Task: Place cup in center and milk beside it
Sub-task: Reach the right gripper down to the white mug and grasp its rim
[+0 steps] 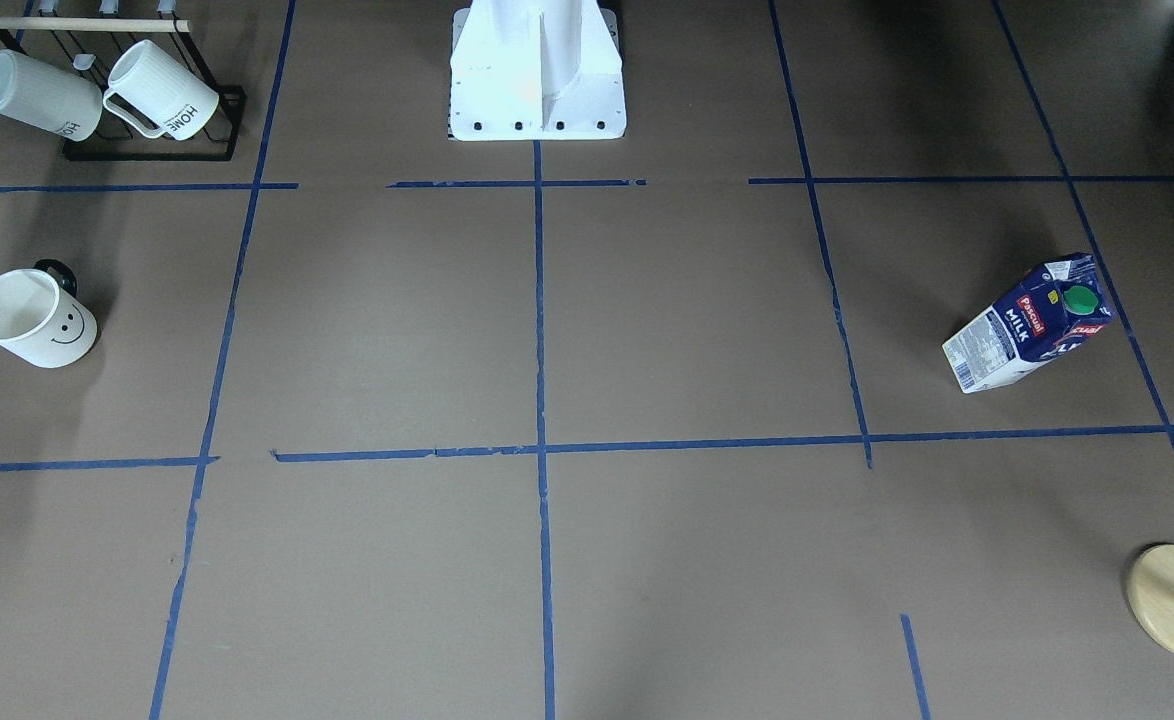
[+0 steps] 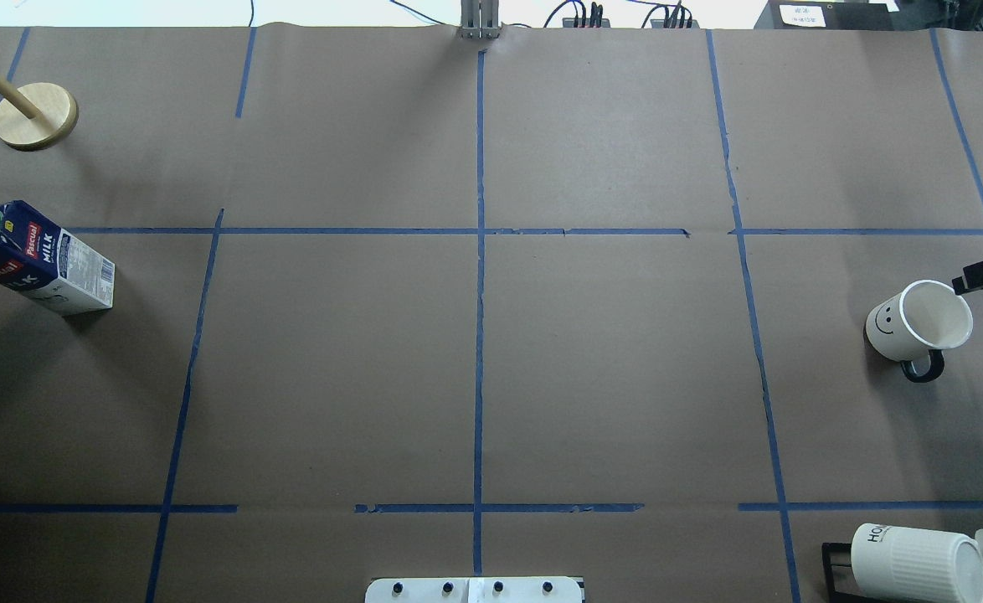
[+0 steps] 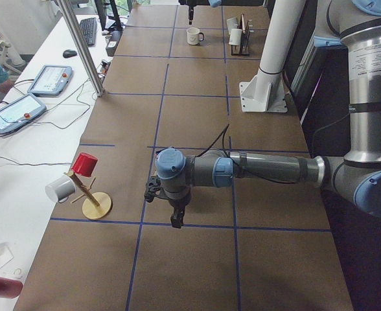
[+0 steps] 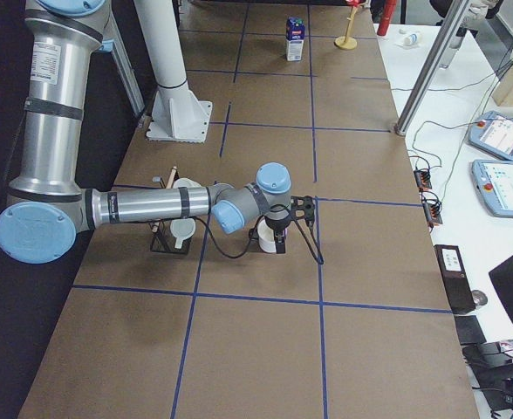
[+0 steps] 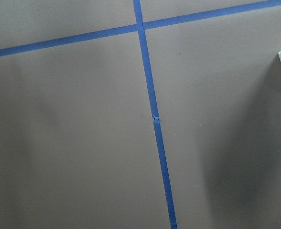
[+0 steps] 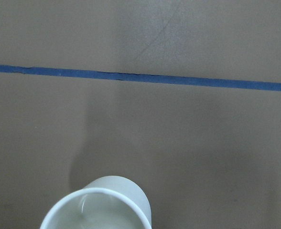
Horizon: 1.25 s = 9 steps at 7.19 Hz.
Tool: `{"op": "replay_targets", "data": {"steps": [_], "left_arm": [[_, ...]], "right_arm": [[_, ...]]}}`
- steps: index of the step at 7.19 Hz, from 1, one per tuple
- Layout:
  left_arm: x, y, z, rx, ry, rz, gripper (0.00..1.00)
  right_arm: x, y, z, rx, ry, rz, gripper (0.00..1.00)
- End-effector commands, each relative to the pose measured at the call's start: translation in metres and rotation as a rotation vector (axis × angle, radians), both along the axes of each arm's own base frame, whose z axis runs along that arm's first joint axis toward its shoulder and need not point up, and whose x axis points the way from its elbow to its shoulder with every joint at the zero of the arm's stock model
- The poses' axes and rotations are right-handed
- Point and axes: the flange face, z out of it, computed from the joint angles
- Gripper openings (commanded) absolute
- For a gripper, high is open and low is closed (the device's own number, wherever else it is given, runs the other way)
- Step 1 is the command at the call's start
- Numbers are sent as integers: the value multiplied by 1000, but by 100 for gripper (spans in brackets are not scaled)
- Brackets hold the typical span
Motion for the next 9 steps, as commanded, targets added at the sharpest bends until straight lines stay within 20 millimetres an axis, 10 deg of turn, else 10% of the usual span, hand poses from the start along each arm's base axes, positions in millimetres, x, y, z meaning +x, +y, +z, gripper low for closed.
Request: {"op": "replay_targets", "data": {"steps": [1, 3, 5, 9], "left_arm": [[0, 0, 1, 1, 0, 0, 100], [0, -1, -1, 7, 2, 1, 100], [0, -1, 1, 3, 1, 0, 100], [0, -1, -2, 9, 2, 0, 100]], "right_arm": [[-22, 6, 16, 3, -7, -1, 99], [-43, 13, 32, -9, 32, -35, 93], [-45, 12, 33, -3, 33, -43, 5], [-50, 8, 22, -8, 0, -68, 0]]}}
